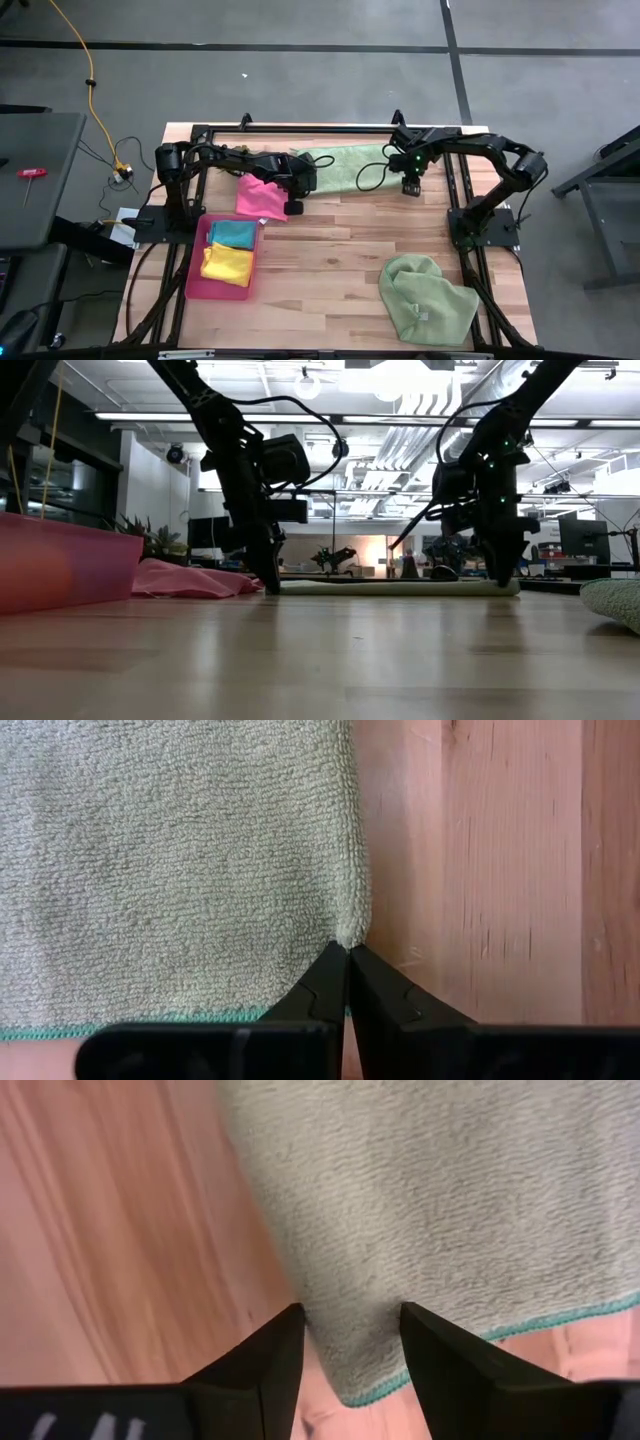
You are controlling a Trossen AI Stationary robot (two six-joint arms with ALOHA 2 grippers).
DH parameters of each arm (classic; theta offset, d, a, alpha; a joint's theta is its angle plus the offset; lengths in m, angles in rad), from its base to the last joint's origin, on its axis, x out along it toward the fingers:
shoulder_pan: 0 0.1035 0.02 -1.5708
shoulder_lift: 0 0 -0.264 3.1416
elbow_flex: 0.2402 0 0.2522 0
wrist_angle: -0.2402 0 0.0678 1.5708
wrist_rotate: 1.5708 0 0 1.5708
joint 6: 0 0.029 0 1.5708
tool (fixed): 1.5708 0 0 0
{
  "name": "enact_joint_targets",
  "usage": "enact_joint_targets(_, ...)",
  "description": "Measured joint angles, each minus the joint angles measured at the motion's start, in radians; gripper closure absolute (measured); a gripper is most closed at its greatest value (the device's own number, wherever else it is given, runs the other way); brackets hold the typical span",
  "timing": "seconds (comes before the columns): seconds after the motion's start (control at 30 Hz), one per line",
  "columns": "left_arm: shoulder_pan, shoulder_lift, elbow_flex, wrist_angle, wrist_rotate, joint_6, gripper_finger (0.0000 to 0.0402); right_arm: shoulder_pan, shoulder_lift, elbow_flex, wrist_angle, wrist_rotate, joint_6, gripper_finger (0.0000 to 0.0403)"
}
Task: Fold microfiber towels
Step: Fold the top green microfiber towel
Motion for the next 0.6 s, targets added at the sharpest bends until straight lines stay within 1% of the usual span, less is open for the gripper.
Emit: enact_joint_targets(0.6,0.0,0.001,0.0,-0.002,0.0,0.0,0.0401,0.006,0.007,0.0,-0.028,-0.004,0.002,0.0245)
